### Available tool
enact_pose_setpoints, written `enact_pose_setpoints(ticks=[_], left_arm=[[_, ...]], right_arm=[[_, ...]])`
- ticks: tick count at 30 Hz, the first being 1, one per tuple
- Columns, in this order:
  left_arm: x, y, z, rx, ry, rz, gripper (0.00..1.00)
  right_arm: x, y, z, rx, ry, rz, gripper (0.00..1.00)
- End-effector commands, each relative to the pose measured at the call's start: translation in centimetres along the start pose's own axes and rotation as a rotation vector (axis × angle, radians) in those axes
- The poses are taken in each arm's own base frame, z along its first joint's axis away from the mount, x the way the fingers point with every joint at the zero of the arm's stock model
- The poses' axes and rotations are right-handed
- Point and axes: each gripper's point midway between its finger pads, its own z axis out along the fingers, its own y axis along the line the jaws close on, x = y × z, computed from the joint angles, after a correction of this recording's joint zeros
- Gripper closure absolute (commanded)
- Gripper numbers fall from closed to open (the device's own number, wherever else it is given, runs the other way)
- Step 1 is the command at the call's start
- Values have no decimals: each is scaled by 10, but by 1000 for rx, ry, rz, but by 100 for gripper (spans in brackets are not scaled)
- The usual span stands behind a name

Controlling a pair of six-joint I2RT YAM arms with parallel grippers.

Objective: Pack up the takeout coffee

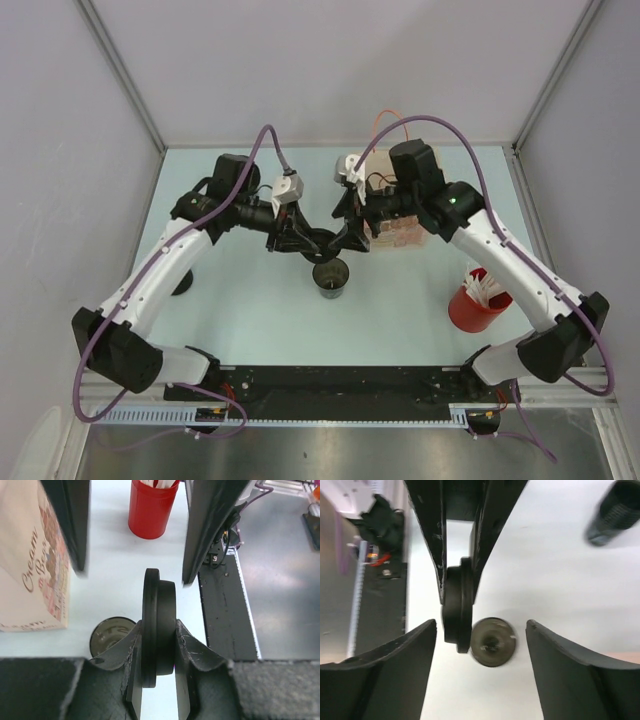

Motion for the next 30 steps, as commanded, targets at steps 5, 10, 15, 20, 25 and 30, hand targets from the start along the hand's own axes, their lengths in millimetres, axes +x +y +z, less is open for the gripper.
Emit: enact_pose_setpoints(ticks=[5, 10, 15, 20, 25, 30], left_arm=[[0, 31, -5, -47, -129, -213, 80], [11, 47, -5, -49, -155, -395, 80], [21, 55, 2, -14, -169, -487, 76], [26, 55, 6, 30, -182, -547, 72], [30, 58, 9, 45, -182, -572, 73], [32, 57, 13, 62, -176, -583, 74]], right_arm=[[-29, 4, -55, 250, 149, -358, 14], [10, 28, -28, 243, 314, -510, 14], [24, 28, -7, 232, 331, -523, 19], [32, 23, 9, 248, 348, -534, 24], [40, 17, 24, 262, 355, -537, 29], [45, 19, 38, 245, 368, -548, 35]])
